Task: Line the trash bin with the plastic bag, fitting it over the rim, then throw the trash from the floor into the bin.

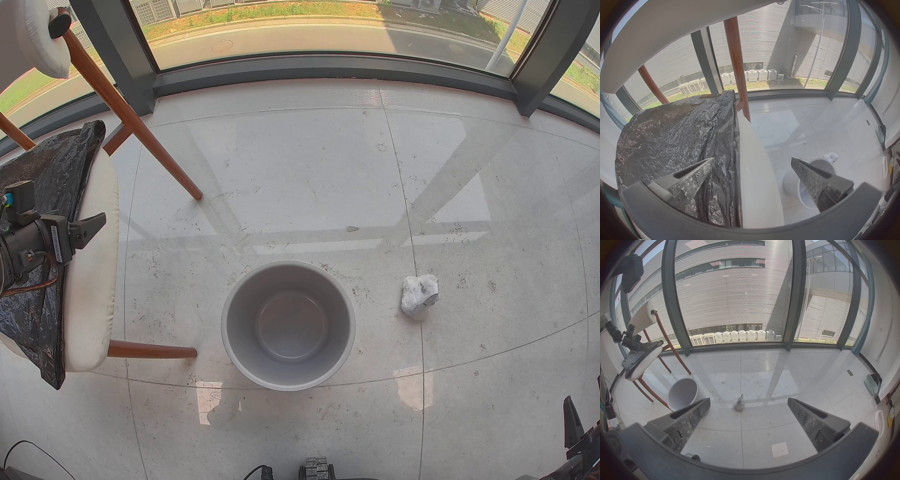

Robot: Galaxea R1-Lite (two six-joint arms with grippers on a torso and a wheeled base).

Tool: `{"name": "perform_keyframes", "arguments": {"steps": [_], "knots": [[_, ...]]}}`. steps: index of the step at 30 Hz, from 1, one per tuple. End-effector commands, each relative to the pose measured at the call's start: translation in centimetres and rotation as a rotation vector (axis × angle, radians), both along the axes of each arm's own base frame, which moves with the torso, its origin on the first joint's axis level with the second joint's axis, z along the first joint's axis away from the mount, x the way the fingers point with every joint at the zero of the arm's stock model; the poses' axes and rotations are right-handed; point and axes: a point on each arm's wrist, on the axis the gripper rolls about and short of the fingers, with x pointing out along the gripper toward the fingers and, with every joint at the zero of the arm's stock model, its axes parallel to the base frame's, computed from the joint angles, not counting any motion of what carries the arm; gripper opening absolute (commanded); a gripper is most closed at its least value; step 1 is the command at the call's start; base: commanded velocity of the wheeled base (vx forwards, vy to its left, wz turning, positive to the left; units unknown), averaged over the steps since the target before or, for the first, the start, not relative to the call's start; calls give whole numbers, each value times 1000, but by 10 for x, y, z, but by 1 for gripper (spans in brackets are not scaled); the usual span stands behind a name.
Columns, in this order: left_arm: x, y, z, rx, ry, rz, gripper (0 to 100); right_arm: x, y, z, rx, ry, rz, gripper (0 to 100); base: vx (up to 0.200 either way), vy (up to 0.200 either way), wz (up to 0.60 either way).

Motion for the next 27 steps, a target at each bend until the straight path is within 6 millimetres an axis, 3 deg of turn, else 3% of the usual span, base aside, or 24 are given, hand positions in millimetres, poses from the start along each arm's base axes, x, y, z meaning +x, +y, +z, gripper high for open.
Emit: {"name": "perform_keyframes", "arguments": {"steps": [1,9,17,27], "knots": [[-2,0,0,-2,-3,8,100,1,0,-5,0,7,1,100,0,0,0],[0,8,-7,-3,24,43,100,1,0,-5,0,7,1,100,0,0,0],[14,19,-20,-5,40,85,100,1,0,-5,0,7,1,100,0,0,0],[17,20,-34,-9,82,88,100,1,0,-5,0,7,1,100,0,0,0]]}}
